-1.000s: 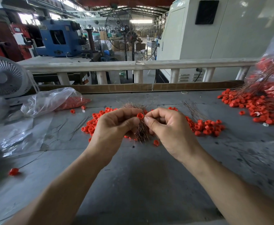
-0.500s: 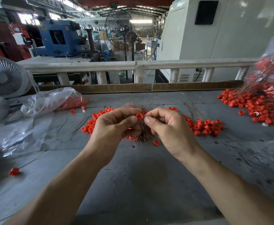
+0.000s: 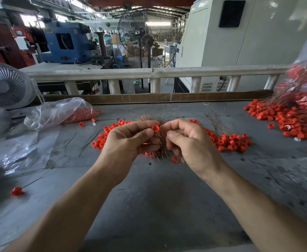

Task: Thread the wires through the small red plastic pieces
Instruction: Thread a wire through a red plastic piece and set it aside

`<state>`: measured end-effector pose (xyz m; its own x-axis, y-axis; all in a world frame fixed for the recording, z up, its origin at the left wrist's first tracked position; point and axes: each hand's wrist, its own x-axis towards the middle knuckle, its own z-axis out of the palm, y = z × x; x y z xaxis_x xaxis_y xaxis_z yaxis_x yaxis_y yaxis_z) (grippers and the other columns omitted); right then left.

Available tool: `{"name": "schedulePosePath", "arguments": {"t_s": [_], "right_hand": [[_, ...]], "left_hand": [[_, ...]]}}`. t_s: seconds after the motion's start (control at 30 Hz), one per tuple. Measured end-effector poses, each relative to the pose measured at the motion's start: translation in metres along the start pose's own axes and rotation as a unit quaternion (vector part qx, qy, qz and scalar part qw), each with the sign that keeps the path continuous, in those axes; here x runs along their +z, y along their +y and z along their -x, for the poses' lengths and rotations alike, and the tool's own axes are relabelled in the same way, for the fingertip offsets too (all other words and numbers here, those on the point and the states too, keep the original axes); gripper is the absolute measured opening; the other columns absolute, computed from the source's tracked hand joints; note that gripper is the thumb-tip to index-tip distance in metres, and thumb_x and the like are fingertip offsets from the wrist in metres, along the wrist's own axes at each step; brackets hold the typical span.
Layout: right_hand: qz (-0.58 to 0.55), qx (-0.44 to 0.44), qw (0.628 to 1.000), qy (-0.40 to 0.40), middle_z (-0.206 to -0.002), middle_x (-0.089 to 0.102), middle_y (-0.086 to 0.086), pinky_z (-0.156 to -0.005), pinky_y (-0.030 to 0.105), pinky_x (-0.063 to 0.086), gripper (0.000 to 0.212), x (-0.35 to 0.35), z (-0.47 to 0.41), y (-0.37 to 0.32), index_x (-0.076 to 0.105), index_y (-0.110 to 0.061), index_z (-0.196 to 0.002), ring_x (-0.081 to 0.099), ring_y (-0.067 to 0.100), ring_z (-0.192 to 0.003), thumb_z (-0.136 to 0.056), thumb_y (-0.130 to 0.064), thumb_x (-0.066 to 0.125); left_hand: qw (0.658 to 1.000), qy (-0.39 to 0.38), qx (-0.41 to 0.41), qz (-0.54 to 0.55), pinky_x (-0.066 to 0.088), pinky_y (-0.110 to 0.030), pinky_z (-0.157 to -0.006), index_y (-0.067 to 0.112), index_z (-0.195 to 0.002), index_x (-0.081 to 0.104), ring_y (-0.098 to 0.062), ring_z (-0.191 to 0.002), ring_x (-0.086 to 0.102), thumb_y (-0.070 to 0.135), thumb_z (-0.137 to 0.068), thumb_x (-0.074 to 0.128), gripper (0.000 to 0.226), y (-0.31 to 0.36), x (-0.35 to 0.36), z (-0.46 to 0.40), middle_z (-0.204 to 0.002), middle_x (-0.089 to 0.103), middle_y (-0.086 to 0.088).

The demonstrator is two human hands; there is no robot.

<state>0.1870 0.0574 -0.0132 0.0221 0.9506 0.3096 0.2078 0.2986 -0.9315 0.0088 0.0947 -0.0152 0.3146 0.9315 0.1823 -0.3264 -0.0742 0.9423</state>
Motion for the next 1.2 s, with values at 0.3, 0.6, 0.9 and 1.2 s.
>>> {"name": "schedulePosePath", "arguments": {"t_s": [0.3, 0.6, 0.9, 1.2], "right_hand": [[-0.021, 0.012, 0.999, -0.027, -0.069, 0.071, -0.002, -0.047, 0.029, 0.046, 0.018, 0.001, 0.0, 0.004, 0.067, -0.02, -0.105, 0.064, 0.012, -0.058, -0.102, -0.009, 0.054], [0.066, 0.046, 0.996, -0.028, -0.083, 0.078, -0.003, -0.054, 0.027, 0.05, 0.014, -0.014, -0.008, 0.004, 0.071, -0.023, -0.1, 0.071, 0.015, -0.069, -0.1, -0.016, 0.06], [0.426, 0.155, 0.881, 0.133, -0.069, 0.069, -0.012, -0.06, 0.027, 0.042, 0.019, -0.087, -0.02, 0.024, 0.072, -0.034, -0.063, 0.065, 0.012, -0.072, -0.08, -0.031, 0.081], [0.414, 0.125, 0.898, 0.078, -0.071, 0.068, -0.018, -0.06, 0.025, 0.046, 0.018, -0.071, -0.02, 0.027, 0.072, -0.036, -0.067, 0.062, 0.002, -0.071, -0.077, -0.03, 0.086]], "left_hand": [[0.999, -0.018, -0.008, 0.039, 0.062, -0.031, -0.068, 0.007, -0.105, 0.076, -0.028, -0.085, 0.077, 0.012, -0.084, 0.067, 0.024, 0.001, 0.001, 0.002, -0.105, 0.075, -0.022], [0.998, -0.011, -0.019, 0.057, 0.062, -0.028, -0.071, -0.002, -0.109, 0.068, -0.03, -0.092, 0.077, 0.01, -0.083, 0.066, 0.028, 0.004, 0.002, 0.002, -0.102, 0.075, -0.024], [0.998, -0.003, -0.033, 0.048, 0.062, -0.029, -0.072, 0.0, -0.107, 0.07, -0.034, -0.097, 0.075, 0.01, -0.082, 0.07, 0.028, 0.0, 0.0, 0.0, -0.104, 0.075, -0.025], [0.999, -0.008, -0.04, 0.034, 0.062, -0.03, -0.073, 0.003, -0.104, 0.073, -0.035, -0.099, 0.075, 0.011, -0.082, 0.071, 0.024, -0.001, 0.0, 0.0, -0.105, 0.074, -0.026]]}}
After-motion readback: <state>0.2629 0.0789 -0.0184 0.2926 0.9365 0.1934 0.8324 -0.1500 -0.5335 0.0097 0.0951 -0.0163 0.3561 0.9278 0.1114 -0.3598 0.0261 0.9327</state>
